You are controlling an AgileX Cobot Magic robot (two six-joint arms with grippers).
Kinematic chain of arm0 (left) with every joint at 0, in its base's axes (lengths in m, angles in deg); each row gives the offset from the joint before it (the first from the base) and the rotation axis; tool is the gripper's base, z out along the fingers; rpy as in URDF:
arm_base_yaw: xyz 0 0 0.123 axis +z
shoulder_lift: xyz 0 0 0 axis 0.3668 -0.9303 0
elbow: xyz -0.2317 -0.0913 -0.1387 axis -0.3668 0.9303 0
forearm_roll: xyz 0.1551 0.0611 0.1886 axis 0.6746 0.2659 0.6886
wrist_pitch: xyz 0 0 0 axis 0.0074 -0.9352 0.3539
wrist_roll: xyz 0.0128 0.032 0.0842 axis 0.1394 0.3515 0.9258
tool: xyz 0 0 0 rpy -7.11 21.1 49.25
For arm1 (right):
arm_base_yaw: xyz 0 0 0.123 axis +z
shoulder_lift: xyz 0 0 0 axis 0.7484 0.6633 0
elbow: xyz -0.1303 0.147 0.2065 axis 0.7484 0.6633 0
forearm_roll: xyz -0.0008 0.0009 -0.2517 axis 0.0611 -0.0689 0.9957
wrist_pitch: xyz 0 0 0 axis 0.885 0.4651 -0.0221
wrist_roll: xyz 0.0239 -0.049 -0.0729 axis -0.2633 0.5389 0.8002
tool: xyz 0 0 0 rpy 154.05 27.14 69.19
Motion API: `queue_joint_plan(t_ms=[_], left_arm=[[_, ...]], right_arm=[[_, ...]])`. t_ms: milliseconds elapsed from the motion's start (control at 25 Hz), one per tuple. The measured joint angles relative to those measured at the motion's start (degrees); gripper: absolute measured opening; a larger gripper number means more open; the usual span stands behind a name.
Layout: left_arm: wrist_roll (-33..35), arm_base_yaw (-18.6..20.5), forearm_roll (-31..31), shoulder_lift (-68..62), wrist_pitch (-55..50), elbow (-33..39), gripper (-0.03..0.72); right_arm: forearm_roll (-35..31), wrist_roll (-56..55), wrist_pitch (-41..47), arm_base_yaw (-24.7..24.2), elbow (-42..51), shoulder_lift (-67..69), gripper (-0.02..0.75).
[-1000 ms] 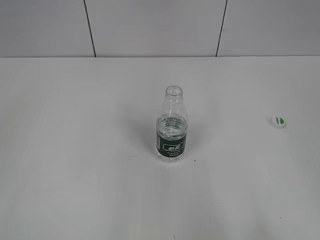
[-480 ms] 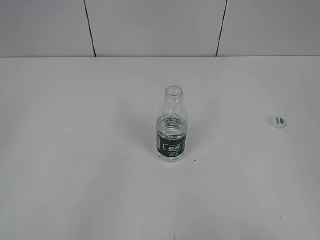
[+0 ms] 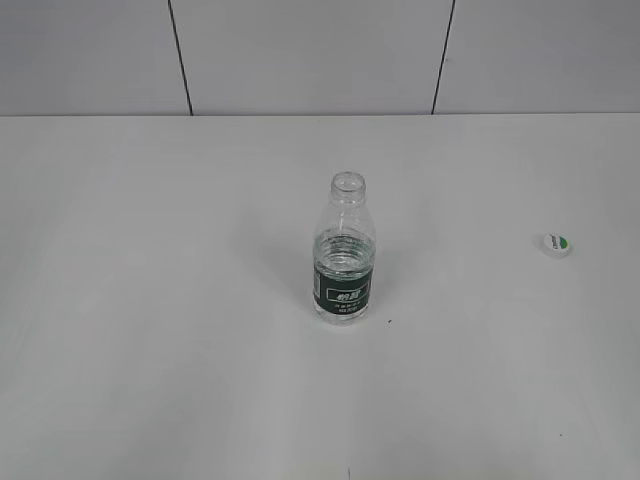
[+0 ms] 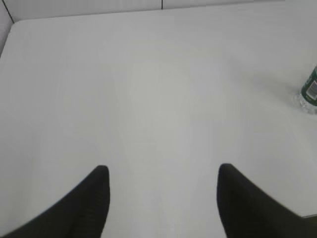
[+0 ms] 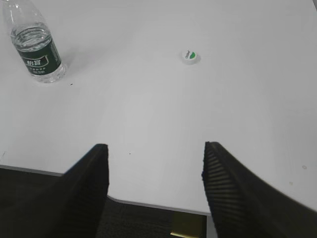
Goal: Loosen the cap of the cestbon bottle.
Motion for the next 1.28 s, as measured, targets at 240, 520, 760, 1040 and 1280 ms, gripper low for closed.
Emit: queue_joint_plan(t_ms=[240,520,760,1040,1280], left_arm=[[0.0,0.07,1.11,2.56,0.14,0.11,0.423],[0.0,0.07,0.6,2.56,0.14,0.12,0.423],[0.0,0.07,-0.63,2.56,0.2,0.12,0.423],[0.0,0.13,-0.98,2.56,0.36,0.12,0.421],[0.0,6.12,-0.71,2.56,0.36,0.12,0.408]], right_arm=[[0.05,-0.05,-1.63,0.0,1.11,0.0,0.463],[0.05,-0.12,-1.9,0.0,1.11,0.0,0.463],[0.05,-0.12,-1.9,0.0,1.11,0.0,0.463],[0.12,-0.12,-1.9,0.0,1.11,0.0,0.463],[0.22,-0.12,-1.9,0.0,1.11,0.0,0.463]])
